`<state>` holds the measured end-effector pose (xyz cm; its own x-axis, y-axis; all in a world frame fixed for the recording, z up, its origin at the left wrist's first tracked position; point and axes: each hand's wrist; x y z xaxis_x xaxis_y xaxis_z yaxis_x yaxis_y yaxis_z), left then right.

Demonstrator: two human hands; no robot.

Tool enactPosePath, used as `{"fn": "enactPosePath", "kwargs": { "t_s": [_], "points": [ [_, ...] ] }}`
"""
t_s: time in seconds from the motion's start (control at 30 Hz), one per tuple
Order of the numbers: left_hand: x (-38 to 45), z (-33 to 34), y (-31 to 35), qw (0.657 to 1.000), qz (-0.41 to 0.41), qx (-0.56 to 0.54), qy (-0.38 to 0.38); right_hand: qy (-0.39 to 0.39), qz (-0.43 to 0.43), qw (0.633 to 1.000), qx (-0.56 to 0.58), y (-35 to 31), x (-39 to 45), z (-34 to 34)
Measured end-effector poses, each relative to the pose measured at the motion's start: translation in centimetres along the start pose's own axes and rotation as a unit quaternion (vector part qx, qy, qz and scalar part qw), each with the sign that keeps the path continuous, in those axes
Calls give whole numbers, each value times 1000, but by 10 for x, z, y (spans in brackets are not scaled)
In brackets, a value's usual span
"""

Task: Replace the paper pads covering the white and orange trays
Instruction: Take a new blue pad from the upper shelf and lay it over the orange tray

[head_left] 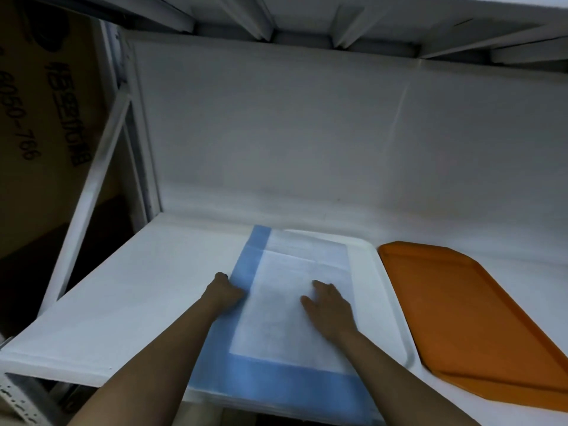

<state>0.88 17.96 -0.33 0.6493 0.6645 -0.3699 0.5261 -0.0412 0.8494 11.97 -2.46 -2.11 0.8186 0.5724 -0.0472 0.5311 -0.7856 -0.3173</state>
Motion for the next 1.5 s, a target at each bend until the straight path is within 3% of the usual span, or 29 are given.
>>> {"fn": "enactPosePath", "kwargs": {
  "t_s": [0.07,0.17,0.27,0.33,0.4,0.5,0.7,0.77,0.87,0.97,1.03,1.1,1.2,1.33,1.5],
  "points": [
    [3,-5,-9,995,18,85,45,3,5,999,-48,15,-3,5],
    [6,-11,-25,994,20,90,58,24,9,996,-82,29,-6,13],
    [4,-6,-28,989,32,123,75,-40,16,993,-108,33,-8,17],
    [-3,4,-22,973,72,188,113,-56,19,991,-123,33,-10,23],
    [-6,17,-14,940,164,262,141,-4,24,993,-115,31,-9,25],
    [6,41,-4,894,258,355,85,59,27,994,-92,30,4,20],
    [36,77,4,844,282,454,-43,11,-22,992,-122,46,26,33],
    [49,80,1,855,267,443,-30,17,-20,992,-121,53,30,37],
    [63,64,-8,917,180,349,69,9,-19,994,-107,56,29,37],
    [58,48,-11,951,134,243,134,111,45,991,59,48,26,26],
    [54,44,-3,970,108,171,135,158,152,949,226,45,34,8],
    [53,40,7,984,50,121,122,95,241,895,362,45,47,-9],
    [51,31,13,991,-26,97,87,-8,281,864,418,55,48,-26],
    [50,16,4,993,-73,80,55,-93,234,872,420,58,23,-43],
    [44,9,-7,993,-66,96,36,-93,138,895,414,38,3,-42]
  ]
}}
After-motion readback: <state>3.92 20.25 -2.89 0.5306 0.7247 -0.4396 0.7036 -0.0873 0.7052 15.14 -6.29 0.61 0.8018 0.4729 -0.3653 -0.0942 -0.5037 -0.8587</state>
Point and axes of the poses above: each hand's wrist, its own x-axis towards the middle knuckle, its own z-axis out of the palm, y = z × x, and after that the axes turned 11 degrees about -x, right-handed
